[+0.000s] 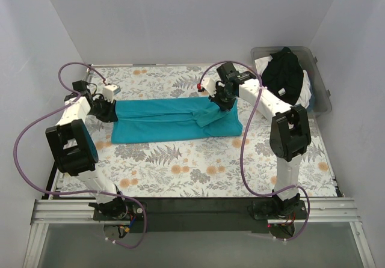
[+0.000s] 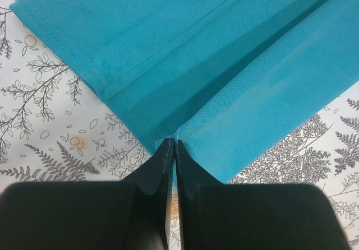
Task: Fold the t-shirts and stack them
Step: Fold the tshirt
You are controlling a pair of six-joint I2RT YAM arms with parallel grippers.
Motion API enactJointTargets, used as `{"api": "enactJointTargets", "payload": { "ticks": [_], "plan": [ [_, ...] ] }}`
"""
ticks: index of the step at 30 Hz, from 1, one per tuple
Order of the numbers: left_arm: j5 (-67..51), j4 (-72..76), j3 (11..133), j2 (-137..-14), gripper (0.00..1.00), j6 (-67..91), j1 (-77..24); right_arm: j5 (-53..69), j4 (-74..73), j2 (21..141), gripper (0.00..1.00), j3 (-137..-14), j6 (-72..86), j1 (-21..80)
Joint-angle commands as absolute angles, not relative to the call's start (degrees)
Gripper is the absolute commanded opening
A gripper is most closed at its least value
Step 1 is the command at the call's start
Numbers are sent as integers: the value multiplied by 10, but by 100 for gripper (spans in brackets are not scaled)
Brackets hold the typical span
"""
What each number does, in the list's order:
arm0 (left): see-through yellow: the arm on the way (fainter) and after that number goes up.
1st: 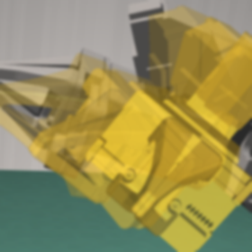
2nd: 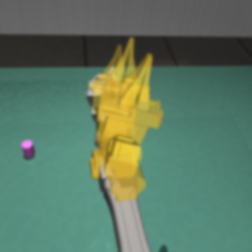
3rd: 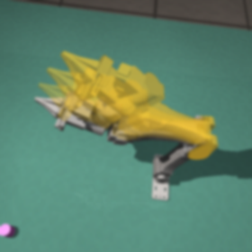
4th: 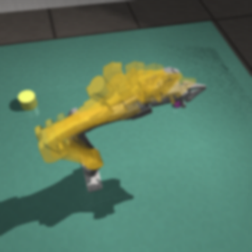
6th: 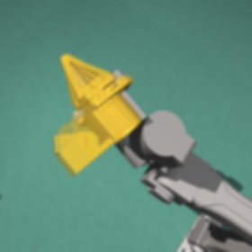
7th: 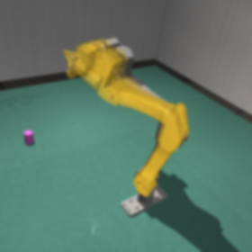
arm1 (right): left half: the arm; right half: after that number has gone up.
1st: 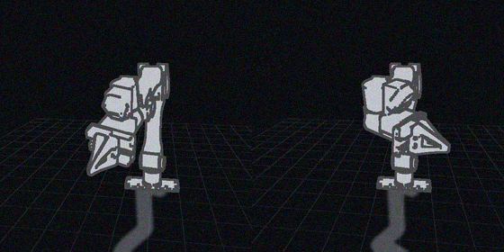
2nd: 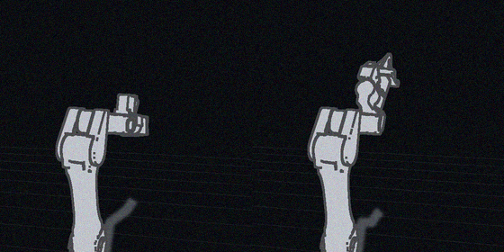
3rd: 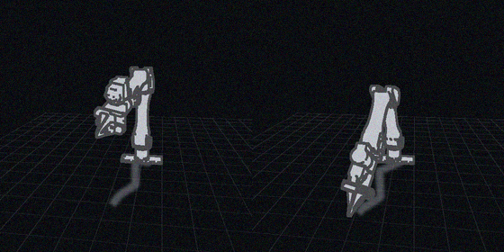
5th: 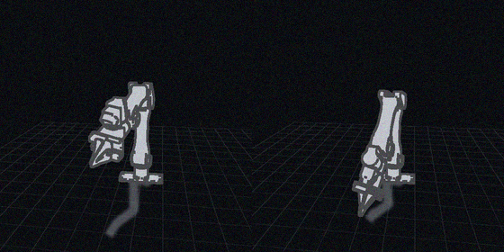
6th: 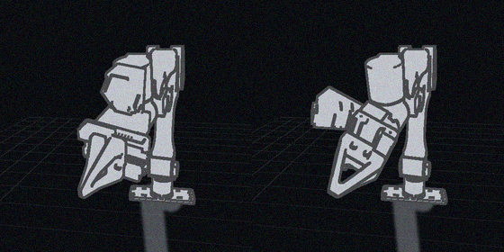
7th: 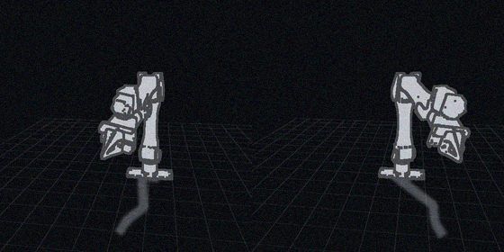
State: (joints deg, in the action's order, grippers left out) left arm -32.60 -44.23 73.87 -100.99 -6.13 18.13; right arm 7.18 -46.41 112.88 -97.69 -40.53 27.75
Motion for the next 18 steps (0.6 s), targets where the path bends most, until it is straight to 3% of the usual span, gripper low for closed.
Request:
{"api": "enactJointTargets", "payload": {
  "ticks": [1, 15, 16, 18],
  "plan": [
    [-331, -425, 755, -1010, 0, -58, 177, 68, -461, 1131, 1, -1001, -414, 276],
    [-317, -400, 755, -1039, 0, -41, 174, 56, -461, 1156, 1, -1013, -416, 276],
    [-314, -393, 758, -1041, 0, -36, 174, 54, -461, 1160, 10, -1017, -415, 276],
    [-317, -397, 769, -1050, 12, -17, 175, 47, -461, 1160, 35, -1020, -405, 274]
  ]
}}
